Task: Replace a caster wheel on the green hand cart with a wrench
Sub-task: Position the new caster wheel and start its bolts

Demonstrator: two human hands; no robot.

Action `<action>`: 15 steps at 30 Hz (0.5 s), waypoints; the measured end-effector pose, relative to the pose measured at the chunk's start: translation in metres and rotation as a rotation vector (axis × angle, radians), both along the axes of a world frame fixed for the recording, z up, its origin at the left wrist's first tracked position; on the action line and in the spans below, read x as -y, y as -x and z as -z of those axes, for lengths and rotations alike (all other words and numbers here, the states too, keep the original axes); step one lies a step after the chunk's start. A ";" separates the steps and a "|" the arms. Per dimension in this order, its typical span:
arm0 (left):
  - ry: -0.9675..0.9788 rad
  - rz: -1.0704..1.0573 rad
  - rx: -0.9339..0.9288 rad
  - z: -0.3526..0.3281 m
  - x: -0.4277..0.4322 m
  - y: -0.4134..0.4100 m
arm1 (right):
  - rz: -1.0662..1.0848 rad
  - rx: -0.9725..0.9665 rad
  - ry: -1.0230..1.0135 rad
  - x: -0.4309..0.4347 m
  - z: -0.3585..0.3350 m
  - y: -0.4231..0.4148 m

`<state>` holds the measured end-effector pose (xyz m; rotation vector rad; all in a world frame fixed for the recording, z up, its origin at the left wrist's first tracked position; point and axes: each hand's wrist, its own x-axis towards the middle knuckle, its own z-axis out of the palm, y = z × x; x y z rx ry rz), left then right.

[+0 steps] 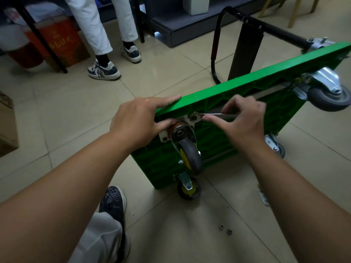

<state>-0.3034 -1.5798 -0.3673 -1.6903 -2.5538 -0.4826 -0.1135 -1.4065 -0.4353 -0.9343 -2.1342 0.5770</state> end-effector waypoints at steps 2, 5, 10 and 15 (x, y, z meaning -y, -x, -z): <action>0.000 0.000 0.001 0.000 0.000 0.000 | -0.032 0.047 -0.255 -0.003 -0.023 -0.001; -0.005 0.001 0.004 0.001 0.001 0.000 | -0.101 0.076 -0.541 -0.008 -0.047 -0.002; -0.004 0.005 -0.003 0.000 0.001 -0.001 | -0.114 0.110 -0.653 -0.010 -0.055 -0.004; -0.010 0.003 0.000 0.000 0.001 -0.001 | 0.001 -0.005 -0.294 -0.008 -0.030 -0.021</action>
